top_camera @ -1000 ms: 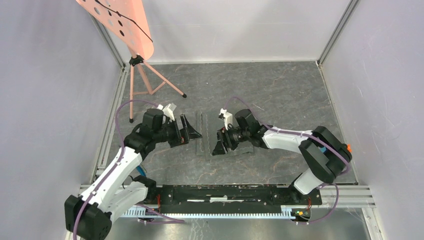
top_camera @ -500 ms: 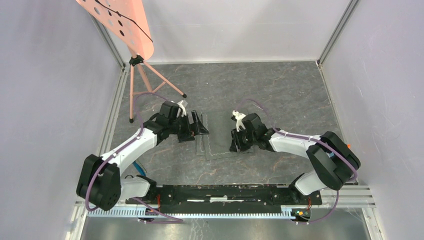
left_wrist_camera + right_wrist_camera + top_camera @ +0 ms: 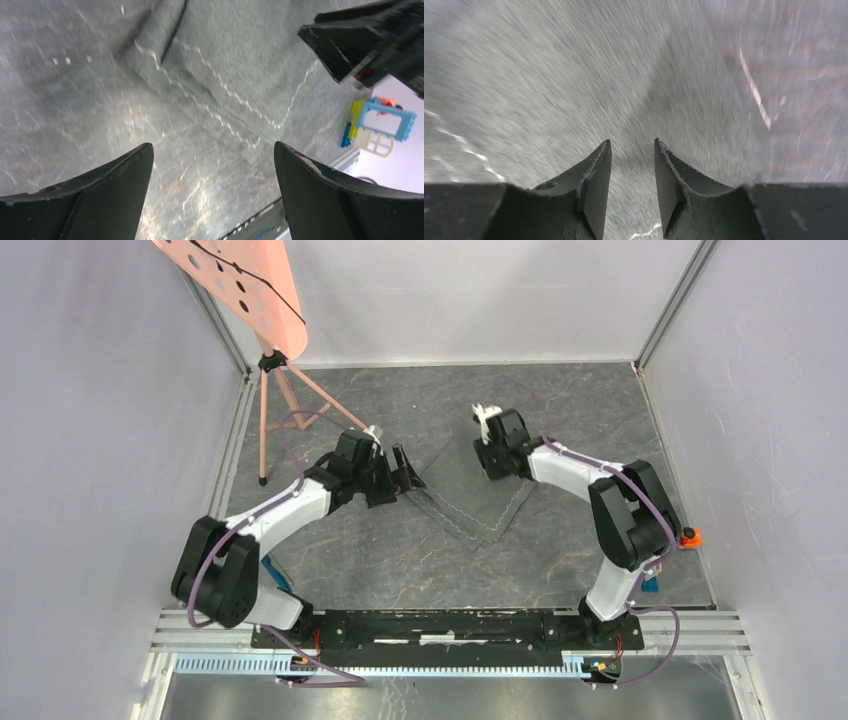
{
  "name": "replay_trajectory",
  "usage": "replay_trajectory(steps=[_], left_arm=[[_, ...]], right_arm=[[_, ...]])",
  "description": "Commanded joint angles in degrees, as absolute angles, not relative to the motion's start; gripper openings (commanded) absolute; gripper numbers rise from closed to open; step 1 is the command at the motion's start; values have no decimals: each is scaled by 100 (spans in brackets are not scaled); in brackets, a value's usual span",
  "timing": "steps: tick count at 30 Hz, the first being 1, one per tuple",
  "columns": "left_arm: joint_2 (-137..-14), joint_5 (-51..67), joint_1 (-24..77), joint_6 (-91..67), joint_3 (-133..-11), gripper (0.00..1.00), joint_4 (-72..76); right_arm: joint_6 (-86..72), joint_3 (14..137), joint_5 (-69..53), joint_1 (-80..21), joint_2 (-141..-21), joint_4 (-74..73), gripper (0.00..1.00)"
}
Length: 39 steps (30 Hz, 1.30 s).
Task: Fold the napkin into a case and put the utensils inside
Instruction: Rotate the square-folded napkin at the center of the board.
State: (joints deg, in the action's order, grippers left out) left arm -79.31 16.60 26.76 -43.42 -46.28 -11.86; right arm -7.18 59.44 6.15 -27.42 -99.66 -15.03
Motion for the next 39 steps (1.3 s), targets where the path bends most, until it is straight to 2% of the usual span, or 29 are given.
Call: replay_trajectory(steps=[1,3,7,11,17,22,25,32,34,36,39], left_arm=[[-8670,1002,2687,-4144,-5522,95,-941],[-9206,895,2681,-3844,-6000,93,-1159],[-10135,765,2685,-3236,-6861,92,-1465],[-10775,869,2706,-2860,-7394,92,-1803],[-10867,1393,2836,-3159,-7054,85,-1454],[-10400,1751,3209,-3997,-6122,81,-668],[-9579,1615,3550,-4591,-5151,81,-27],[-7728,825,3798,-5197,-4020,85,-680],[-7474,925,3801,-5282,-3913,85,-787],[-7508,1324,3799,-5358,-3984,80,-804],[-7697,1854,3808,-5550,-4082,64,-512]], right_arm=[[-418,6762,-537,-2791,-9856,-1672,48],[-566,6458,-1071,-2786,-9567,-1481,55],[-837,5716,-1560,-2722,-9079,-1224,61],[-980,5174,-1838,-2581,-8702,-1038,62],[-1035,4728,-1845,-2301,-8200,-1002,62],[-1019,4342,-1729,-2045,-7693,-1049,62],[-918,4209,-1642,-1938,-7433,-1255,63],[-1083,3854,-1398,-1743,-6865,-1623,64],[-1275,3668,-1512,-1634,-6750,-1627,65],[-1423,3482,-1724,-1441,-6640,-1558,66],[-1477,3300,-1993,-1221,-6576,-1484,66]])
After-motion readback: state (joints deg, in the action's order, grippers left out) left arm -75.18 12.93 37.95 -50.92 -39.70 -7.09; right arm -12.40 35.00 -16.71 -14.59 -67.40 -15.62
